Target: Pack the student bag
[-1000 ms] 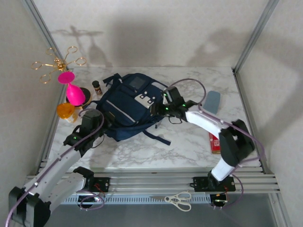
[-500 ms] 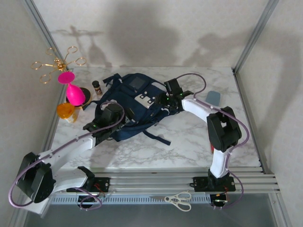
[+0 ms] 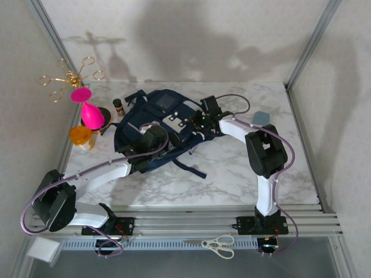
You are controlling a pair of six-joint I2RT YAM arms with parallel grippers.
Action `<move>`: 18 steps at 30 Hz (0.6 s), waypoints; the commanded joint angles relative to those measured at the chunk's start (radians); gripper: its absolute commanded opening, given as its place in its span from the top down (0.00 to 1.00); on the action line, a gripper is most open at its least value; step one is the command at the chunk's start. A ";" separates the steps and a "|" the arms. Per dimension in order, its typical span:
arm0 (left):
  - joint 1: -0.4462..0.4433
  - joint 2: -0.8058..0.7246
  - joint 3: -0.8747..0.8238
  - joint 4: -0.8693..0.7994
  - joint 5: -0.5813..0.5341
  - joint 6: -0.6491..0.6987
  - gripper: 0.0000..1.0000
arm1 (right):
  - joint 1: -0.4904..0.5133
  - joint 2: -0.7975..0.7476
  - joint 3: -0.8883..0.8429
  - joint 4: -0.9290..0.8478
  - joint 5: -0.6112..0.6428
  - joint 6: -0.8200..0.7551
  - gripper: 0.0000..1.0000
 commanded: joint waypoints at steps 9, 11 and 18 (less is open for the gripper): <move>-0.035 0.087 -0.164 0.105 -0.092 -0.058 0.67 | -0.047 -0.298 -0.363 0.383 -0.165 0.224 1.00; -0.034 0.126 -0.154 0.134 -0.117 -0.013 0.70 | -0.056 -0.365 -0.449 0.458 -0.177 0.276 1.00; 0.068 0.293 -0.025 0.303 -0.038 0.203 0.85 | -0.039 -0.592 -0.672 0.554 -0.059 0.406 1.00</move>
